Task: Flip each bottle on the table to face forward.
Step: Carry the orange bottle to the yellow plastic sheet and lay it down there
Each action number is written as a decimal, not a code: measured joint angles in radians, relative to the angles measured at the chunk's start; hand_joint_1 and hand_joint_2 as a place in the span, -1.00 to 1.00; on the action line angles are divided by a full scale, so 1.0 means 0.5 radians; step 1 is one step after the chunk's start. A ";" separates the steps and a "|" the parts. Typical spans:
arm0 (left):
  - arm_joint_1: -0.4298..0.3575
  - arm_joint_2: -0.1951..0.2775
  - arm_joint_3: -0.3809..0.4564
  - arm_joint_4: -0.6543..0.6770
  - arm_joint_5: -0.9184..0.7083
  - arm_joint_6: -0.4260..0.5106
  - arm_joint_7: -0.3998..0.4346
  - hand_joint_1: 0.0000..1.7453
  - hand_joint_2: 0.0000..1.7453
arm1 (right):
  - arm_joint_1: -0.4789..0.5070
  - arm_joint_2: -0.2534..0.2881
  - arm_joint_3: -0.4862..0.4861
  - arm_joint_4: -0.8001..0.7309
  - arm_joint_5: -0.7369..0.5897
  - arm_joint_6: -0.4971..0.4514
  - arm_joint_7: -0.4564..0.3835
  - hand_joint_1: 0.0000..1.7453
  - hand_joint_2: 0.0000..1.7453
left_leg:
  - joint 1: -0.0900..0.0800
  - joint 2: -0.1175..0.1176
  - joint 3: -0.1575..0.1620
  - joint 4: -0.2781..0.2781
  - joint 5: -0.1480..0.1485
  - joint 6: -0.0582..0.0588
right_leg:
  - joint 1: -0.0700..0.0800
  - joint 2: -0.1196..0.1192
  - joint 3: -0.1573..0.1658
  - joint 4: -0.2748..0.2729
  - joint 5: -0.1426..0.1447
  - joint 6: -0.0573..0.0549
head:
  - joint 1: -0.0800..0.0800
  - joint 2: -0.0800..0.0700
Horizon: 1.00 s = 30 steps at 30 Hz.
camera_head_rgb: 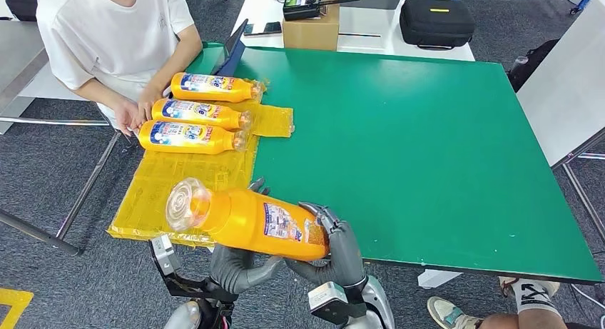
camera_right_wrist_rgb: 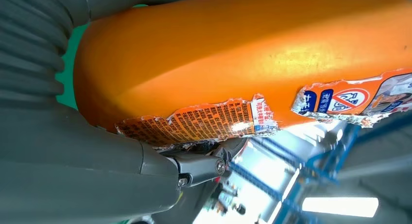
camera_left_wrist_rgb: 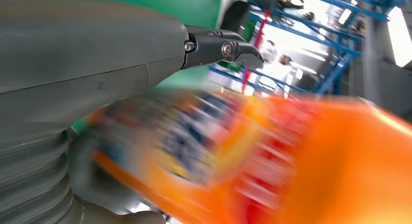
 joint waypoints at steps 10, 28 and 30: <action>-0.019 0.000 0.035 -0.037 0.112 -0.164 0.044 -0.99 1.00 | -0.051 -0.018 0.102 0.150 0.120 -0.016 0.011 1.00 1.00 | 0.000 0.000 0.000 0.000 0.000 0.000 | 0.000 0.000 0.000 0.000 0.000 0.000 | 0.000 0.000; -0.077 0.000 0.085 0.074 0.128 -0.286 0.086 1.00 1.00 | -0.107 -0.030 0.161 0.210 0.122 -0.057 0.066 -1.00 -1.00 | 0.000 0.000 0.000 0.000 0.000 0.000 | 0.000 0.000 0.000 0.000 0.000 0.000 | 0.000 0.000; -0.077 -0.001 0.082 0.081 0.128 -0.296 0.089 1.00 1.00 | -0.107 -0.029 0.158 0.185 0.093 -0.087 0.048 -1.00 -1.00 | 0.000 0.000 0.000 0.000 0.000 0.000 | 0.000 0.000 0.000 0.000 0.000 0.000 | 0.000 0.000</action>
